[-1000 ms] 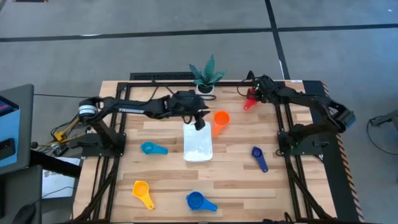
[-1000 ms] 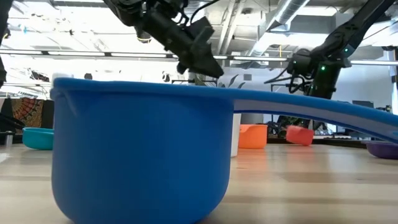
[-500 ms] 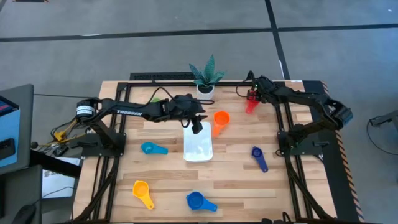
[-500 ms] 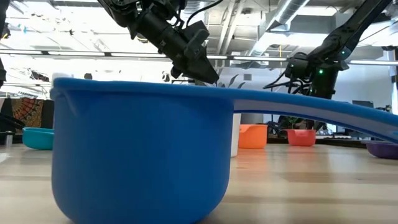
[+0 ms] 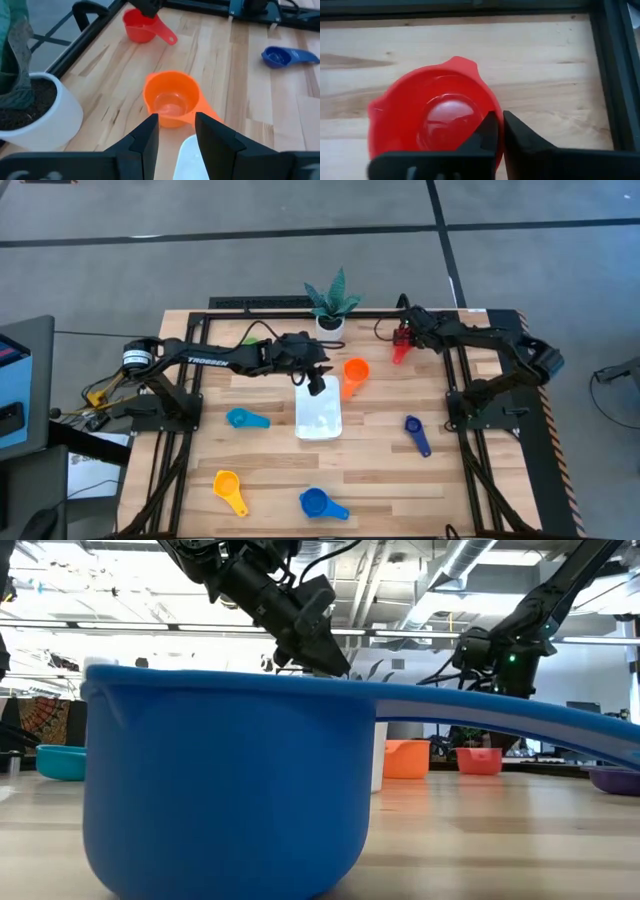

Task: Nest measuring cups in basket
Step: Stack the red measuring cup on top of the the orange measuring cup

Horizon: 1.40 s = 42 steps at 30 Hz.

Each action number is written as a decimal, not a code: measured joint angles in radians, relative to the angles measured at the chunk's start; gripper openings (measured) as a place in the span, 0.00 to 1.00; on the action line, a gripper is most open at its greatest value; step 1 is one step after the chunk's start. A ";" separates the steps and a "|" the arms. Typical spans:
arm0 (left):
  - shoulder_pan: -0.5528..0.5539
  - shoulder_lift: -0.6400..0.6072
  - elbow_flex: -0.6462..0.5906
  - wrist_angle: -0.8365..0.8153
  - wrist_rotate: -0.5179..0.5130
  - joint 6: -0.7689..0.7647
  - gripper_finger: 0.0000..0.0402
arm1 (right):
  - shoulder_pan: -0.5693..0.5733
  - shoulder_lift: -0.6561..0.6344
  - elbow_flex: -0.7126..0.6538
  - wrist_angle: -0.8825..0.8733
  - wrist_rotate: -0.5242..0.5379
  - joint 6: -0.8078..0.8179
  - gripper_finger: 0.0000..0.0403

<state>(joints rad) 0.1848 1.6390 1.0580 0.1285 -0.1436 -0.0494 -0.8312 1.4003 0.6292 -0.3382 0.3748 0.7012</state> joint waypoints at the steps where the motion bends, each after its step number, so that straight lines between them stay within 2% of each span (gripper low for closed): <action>1: -0.001 0.000 0.000 -0.009 0.000 0.000 0.30 | 0.014 -0.010 0.000 -0.001 0.012 0.000 0.04; 6: -0.001 0.000 0.000 -0.022 0.000 -0.008 0.30 | 0.137 -0.118 0.000 -0.035 0.118 0.010 0.05; 11: -0.001 0.000 0.000 0.080 -0.003 0.006 0.30 | 0.382 -0.247 0.000 -0.088 0.309 0.082 0.03; 14: -0.001 0.000 0.000 0.184 0.008 0.058 0.29 | 0.576 -0.296 0.000 -0.085 0.474 0.081 0.02; 19: -0.012 0.000 0.000 0.328 0.056 0.146 0.26 | 0.880 -0.307 0.000 -0.086 0.793 0.075 0.04; 24: -0.035 0.011 0.001 0.424 0.087 0.295 0.22 | 1.071 -0.279 -0.001 -0.049 1.009 0.074 0.03; 27: -0.051 0.022 0.001 0.443 0.087 0.375 0.23 | 1.126 -0.264 -0.001 0.012 1.065 0.044 0.04; 30: -0.063 0.050 0.016 0.468 0.083 0.382 0.26 | 1.149 -0.253 -0.001 0.109 1.075 -0.047 0.04; 36: -0.075 0.107 0.107 0.458 0.045 0.392 0.36 | 1.172 -0.203 0.001 0.342 1.094 -0.301 0.04; 42: -0.080 0.145 0.169 0.432 0.059 0.401 0.40 | 1.202 -0.180 -0.001 0.524 1.115 -0.506 0.05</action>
<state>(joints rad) 0.1045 1.7844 1.2275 0.5605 -0.0845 0.3513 0.3711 1.2199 0.6285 0.1861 1.4901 0.1956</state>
